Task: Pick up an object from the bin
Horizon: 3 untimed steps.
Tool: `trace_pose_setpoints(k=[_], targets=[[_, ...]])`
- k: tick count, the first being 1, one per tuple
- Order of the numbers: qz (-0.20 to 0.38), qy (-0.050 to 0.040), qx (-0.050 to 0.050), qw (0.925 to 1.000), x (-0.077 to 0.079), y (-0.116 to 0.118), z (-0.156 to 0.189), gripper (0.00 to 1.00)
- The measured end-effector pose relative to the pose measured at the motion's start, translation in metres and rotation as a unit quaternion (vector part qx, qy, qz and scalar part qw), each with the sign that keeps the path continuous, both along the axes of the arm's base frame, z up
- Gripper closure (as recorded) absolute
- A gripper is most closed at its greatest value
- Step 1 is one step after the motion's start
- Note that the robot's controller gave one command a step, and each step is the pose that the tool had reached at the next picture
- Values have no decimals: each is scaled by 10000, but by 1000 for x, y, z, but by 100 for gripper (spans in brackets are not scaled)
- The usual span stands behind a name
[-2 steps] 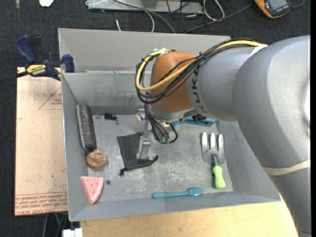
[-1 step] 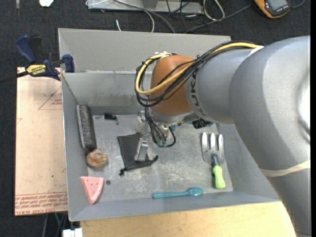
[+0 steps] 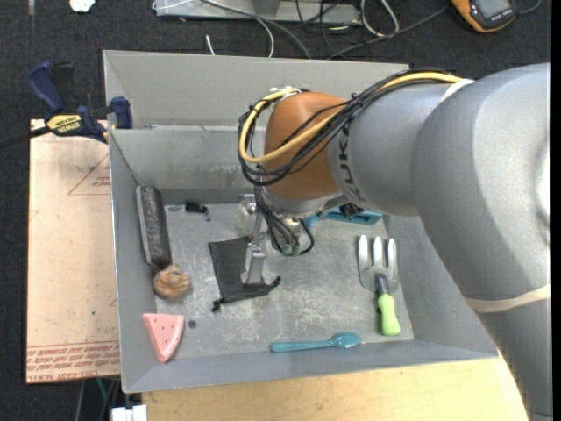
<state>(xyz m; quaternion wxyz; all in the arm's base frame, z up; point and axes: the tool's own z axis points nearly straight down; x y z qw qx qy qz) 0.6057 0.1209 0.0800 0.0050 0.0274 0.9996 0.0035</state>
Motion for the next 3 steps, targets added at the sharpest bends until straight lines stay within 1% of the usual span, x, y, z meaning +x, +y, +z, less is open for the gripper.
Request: trace_pose_setpoints(k=[1,2,3], targets=[[1081,-17,-4,9941,9,-2,-3,0],[-160,-16,14,9999,-10,2,0,100],[-161,-16,14,9999,-10,2,0,100]])
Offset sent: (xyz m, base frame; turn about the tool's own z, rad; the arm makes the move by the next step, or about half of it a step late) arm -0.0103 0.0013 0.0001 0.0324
